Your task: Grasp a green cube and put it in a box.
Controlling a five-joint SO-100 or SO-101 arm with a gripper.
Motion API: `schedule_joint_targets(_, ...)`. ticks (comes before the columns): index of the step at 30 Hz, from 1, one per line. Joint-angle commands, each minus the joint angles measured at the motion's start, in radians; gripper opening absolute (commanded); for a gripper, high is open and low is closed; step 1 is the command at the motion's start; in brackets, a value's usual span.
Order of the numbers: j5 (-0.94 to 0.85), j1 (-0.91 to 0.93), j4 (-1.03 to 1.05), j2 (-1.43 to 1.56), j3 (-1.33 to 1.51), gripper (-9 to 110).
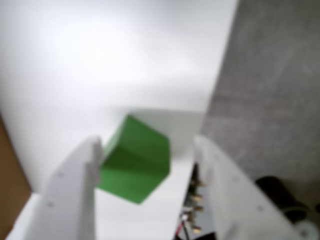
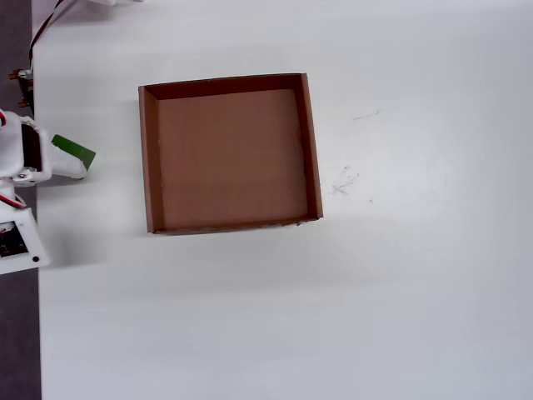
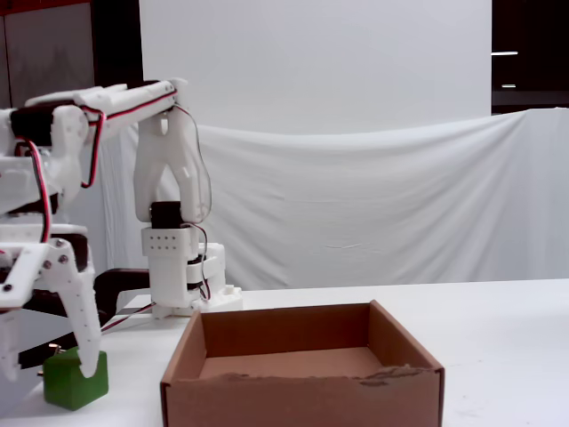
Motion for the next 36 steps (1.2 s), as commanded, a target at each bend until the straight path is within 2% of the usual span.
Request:
schedule_joint_targets(1,-0.020,0.002,0.006,0.057,-0.015,27)
schedule_joint_targets(18,-0.020,0.002,-0.051,0.213,0.156,27)
schedule_joint_targets(29,-0.006,0.067,-0.006,0.242,0.132,27)
schedule_joint_targets(32,-0.015,0.077,-0.003,0.236,0.129,22)
schedule_joint_targets(36,-0.012,0.081,-0.012,0.232,0.129,31)
